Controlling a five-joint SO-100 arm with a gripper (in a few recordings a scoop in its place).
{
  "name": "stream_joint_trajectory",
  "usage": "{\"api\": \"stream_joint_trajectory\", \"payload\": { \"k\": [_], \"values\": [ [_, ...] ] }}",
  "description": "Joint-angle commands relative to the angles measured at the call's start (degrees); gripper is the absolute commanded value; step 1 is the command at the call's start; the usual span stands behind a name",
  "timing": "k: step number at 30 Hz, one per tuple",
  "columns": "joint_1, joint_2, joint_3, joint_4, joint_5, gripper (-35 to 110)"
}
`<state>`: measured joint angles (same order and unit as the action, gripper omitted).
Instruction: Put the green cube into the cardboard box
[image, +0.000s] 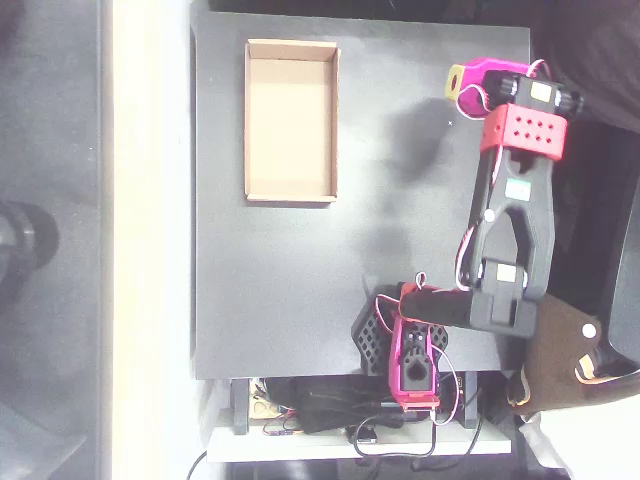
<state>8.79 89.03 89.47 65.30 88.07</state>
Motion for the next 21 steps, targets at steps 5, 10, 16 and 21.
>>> {"api": "stream_joint_trajectory", "payload": {
  "k": [5, 10, 16, 21],
  "values": [
    [0.3, 13.0, -0.5, 0.1, 0.2, 10],
    [-0.1, 19.2, -0.5, -0.3, 0.2, 10],
    [-3.9, 24.2, -0.6, -0.4, 0.1, 10],
    [-9.4, 26.3, -0.6, -0.4, 0.1, 10]
  ]
}}
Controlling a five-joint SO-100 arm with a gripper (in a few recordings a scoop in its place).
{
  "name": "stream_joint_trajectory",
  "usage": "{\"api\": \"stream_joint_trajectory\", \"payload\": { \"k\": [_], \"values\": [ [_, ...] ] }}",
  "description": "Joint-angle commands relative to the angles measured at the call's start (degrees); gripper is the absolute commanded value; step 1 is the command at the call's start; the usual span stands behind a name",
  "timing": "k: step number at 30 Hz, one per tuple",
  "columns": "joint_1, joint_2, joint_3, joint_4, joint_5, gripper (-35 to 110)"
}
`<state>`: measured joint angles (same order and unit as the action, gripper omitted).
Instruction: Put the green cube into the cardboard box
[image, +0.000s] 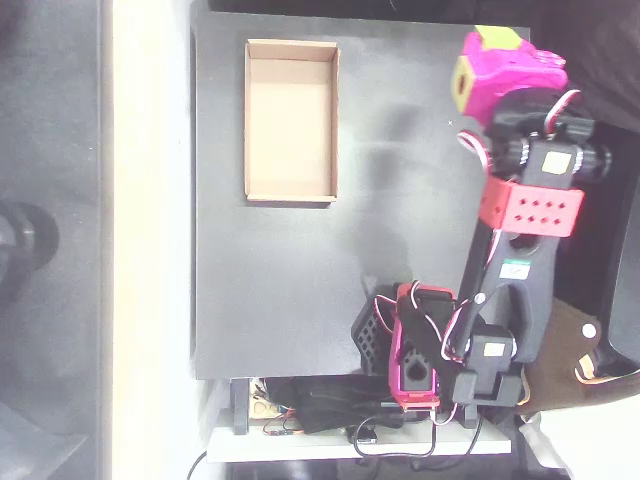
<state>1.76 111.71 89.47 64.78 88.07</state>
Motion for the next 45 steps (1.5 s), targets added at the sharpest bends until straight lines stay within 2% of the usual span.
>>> {"api": "stream_joint_trajectory", "payload": {
  "k": [1, 21, 41, 45],
  "values": [
    [-3.8, 3.9, -0.6, 0.2, 0.1, 10],
    [-29.7, 0.8, 0.7, 0.2, 0.1, 10],
    [-30.4, -25.0, -0.2, 0.0, 0.2, 10],
    [-30.4, -29.3, -0.2, -3.1, 0.2, 10]
  ]
}}
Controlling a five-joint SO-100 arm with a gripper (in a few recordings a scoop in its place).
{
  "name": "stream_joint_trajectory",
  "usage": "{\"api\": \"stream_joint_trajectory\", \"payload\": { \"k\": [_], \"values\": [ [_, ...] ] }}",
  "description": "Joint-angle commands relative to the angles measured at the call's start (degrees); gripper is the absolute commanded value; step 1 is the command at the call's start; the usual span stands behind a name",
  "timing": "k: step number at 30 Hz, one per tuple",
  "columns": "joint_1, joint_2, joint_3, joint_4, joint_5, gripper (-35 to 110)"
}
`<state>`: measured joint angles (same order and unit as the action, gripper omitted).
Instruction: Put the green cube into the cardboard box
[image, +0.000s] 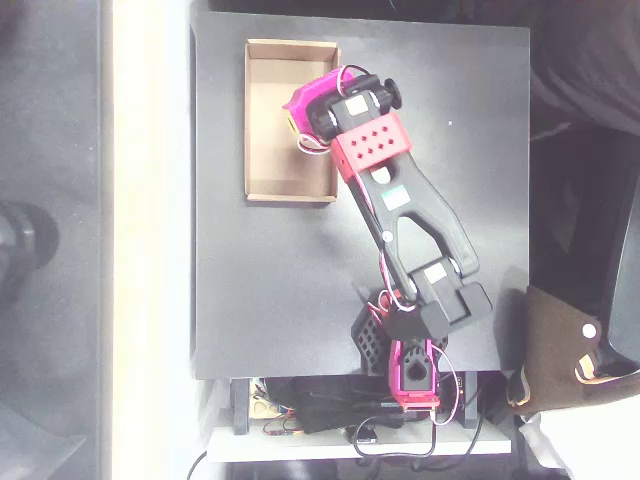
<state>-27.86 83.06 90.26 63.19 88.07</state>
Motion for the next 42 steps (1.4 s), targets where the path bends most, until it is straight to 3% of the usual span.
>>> {"api": "stream_joint_trajectory", "payload": {
  "k": [1, 9, 31, 42],
  "values": [
    [-0.8, -1.7, -1.0, -2.7, 0.2, 10],
    [-1.1, -8.3, -1.0, -9.9, 0.2, 10],
    [-2.5, -10.3, -1.0, -10.0, 0.2, 11],
    [-2.5, -10.1, -1.0, -9.9, 0.2, 33]
  ]
}}
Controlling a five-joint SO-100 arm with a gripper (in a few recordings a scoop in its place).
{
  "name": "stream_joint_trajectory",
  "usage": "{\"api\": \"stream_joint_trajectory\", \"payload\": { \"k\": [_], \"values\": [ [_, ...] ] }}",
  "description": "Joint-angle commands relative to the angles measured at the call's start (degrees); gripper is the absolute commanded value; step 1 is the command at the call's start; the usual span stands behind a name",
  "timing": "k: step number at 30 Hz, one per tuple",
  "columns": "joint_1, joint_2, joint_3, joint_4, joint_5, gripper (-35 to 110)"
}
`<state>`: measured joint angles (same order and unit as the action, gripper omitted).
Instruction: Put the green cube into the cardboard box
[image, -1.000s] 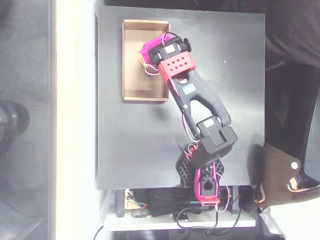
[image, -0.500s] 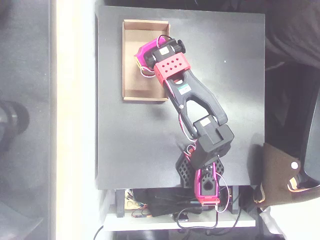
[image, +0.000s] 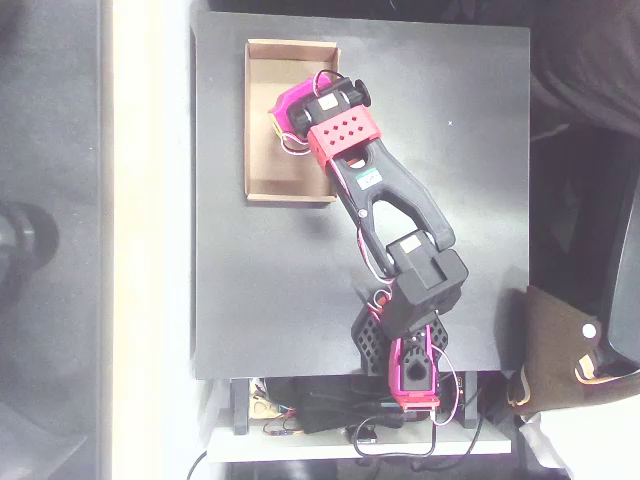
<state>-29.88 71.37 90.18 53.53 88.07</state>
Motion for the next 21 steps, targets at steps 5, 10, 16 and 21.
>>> {"api": "stream_joint_trajectory", "payload": {
  "k": [5, 10, 16, 21],
  "values": [
    [-0.5, 1.8, -0.9, -0.3, 0.2, 33],
    [-0.4, 3.8, -0.9, -0.3, 0.2, 33],
    [0.3, 10.4, -0.9, -0.3, 0.2, 33],
    [0.5, 17.7, -0.9, -0.3, 0.2, 33]
  ]
}}
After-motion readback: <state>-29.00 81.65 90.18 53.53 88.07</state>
